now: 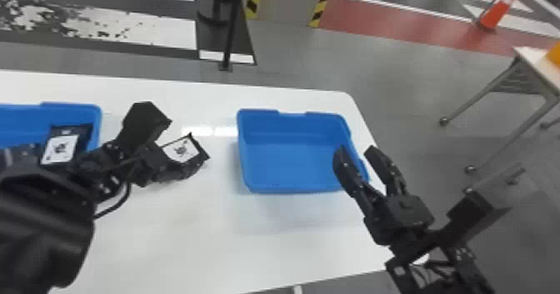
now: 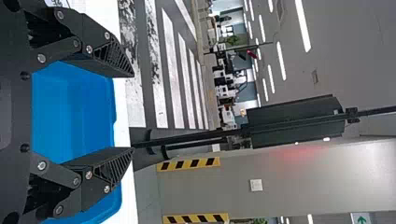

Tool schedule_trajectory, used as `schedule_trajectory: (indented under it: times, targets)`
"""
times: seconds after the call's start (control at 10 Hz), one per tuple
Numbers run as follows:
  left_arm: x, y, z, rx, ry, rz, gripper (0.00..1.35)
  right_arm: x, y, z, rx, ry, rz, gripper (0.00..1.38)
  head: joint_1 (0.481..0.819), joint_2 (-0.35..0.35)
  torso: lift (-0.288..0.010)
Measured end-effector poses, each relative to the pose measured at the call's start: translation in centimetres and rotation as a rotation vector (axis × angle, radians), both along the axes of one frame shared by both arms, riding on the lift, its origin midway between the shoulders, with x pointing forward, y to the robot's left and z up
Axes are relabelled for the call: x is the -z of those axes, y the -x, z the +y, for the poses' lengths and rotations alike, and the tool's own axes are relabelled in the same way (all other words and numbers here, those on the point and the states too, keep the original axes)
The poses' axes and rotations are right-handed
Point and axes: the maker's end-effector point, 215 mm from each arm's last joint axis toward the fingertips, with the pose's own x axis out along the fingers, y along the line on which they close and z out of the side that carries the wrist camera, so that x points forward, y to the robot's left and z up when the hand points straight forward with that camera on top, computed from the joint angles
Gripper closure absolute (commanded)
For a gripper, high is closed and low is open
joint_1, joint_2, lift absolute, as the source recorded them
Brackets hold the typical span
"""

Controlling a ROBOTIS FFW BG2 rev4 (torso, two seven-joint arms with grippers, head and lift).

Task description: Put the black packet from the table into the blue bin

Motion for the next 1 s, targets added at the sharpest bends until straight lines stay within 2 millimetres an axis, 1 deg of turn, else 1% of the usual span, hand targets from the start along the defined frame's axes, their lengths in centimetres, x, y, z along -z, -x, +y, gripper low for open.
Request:
schedule_trajectory:
  times: [0.2,0.4,0.5,0.6,0.7,0.8,1.0]
  targets:
    - [3.1,-0.7,0.1,0.012,-0.066,0.081,0.19,-0.1,-0.3,0.0,-0.003,0.000,-0.005,0.50,0.695,-0.316,-0.110]
    - [6.2,-0.6,1.3,0.000,-0.108,0.187,0.19,-0.1,-0.4,0.0,-0.004,-0.001,-0.008,0.50,0.695,-0.305,-0.110]
    - [7.5,-0.6,2.1,-0.008,-0.127,0.230,0.22,-0.1,-0.5,0.0,-0.004,-0.002,-0.008,0.50,0.695,-0.296,-0.110]
    - [8.2,-0.6,2.9,-0.022,-0.140,0.256,0.48,0.0,-0.5,0.0,-0.004,-0.003,-0.007,0.50,0.695,-0.285,-0.110]
    - [8.4,-0.8,3.4,-0.027,-0.141,0.264,0.98,0.0,-0.5,0.0,-0.004,-0.003,-0.007,0.50,0.695,-0.278,-0.110]
    - [8.1,-1.0,3.6,-0.026,-0.137,0.257,1.07,0.0,-0.4,0.0,-0.004,-0.003,-0.006,0.50,0.695,-0.277,-0.110]
    - [8.3,-1.0,4.5,-0.044,-0.109,0.279,1.21,0.1,-0.4,0.0,-0.004,-0.003,-0.005,0.50,0.695,-0.265,-0.110]
